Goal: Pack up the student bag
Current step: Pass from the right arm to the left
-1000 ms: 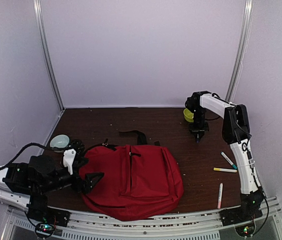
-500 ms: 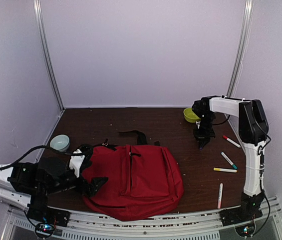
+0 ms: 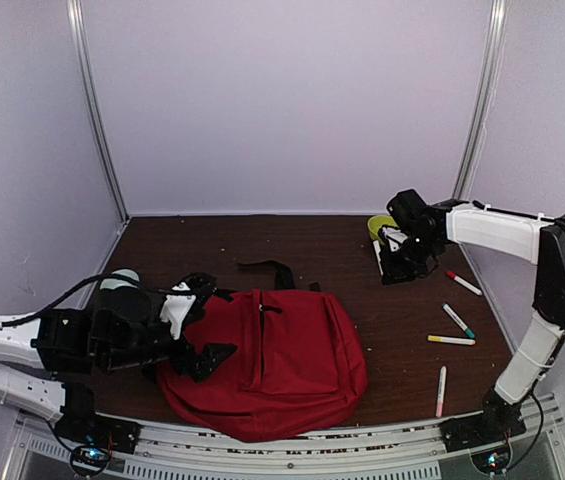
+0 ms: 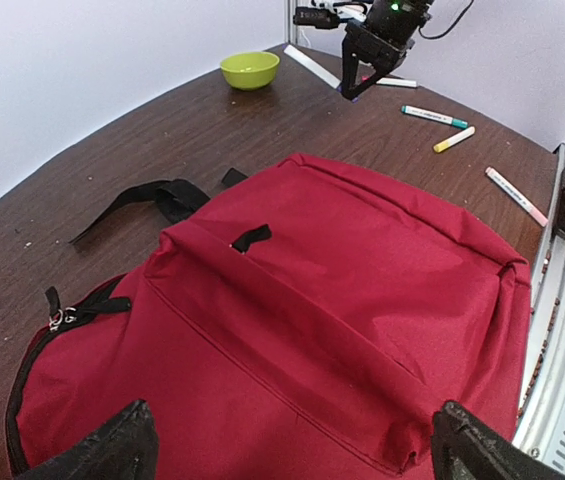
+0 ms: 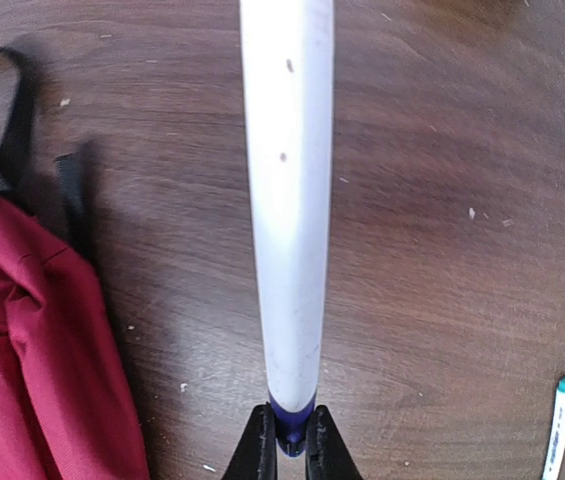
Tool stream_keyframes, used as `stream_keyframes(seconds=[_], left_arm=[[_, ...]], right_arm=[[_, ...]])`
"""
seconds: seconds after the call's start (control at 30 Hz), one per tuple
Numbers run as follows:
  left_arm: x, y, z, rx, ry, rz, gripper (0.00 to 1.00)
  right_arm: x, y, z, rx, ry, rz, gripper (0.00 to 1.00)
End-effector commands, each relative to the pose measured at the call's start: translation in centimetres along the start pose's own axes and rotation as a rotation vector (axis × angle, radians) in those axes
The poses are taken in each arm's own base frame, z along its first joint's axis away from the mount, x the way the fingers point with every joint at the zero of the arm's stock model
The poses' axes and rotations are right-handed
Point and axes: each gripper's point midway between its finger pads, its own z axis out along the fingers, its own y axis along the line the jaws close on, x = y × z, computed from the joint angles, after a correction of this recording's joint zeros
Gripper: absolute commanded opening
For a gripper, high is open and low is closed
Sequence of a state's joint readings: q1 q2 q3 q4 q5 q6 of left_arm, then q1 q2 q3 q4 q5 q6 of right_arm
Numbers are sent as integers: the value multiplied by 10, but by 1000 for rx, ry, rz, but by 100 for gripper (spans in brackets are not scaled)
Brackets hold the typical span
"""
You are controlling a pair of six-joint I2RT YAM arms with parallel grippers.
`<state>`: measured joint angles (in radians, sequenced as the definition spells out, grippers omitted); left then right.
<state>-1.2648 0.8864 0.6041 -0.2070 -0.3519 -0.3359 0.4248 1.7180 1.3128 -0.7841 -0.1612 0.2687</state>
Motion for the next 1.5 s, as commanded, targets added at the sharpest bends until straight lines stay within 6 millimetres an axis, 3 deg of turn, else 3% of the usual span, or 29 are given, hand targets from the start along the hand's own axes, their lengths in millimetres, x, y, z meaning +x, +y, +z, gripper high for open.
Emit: stream_keyframes(seconds=[0.0,0.23,0.43,0.63,0.87,1.27,1.47], left_arm=[[-29,-17,-3,148,-74,17,97],[-32,-21,-7,273,-89,-2,95],[-32,-31,-16,350,-85,2,94],[-35,-43,-30,432,-80,2,91],[-33,-41,-43,439,-75,-19,90],[-33,-48,-43,475,-45,-26,85],[-33,-54,-44,514,-43,-28,83]], right_arm=[[-22,42,-28,-79,-185,-170,0],[-18,102,-68,-216,-358,-405,0],[11,143,-89,-272,-431,-667,0],[54,178,-101,-337,-475,-923,0],[95,201,-107,-428,-433,-1086,0],[175,221,-98,-525,-229,-1315,0],[195,225,-95,-565,-164,-1349,0]])
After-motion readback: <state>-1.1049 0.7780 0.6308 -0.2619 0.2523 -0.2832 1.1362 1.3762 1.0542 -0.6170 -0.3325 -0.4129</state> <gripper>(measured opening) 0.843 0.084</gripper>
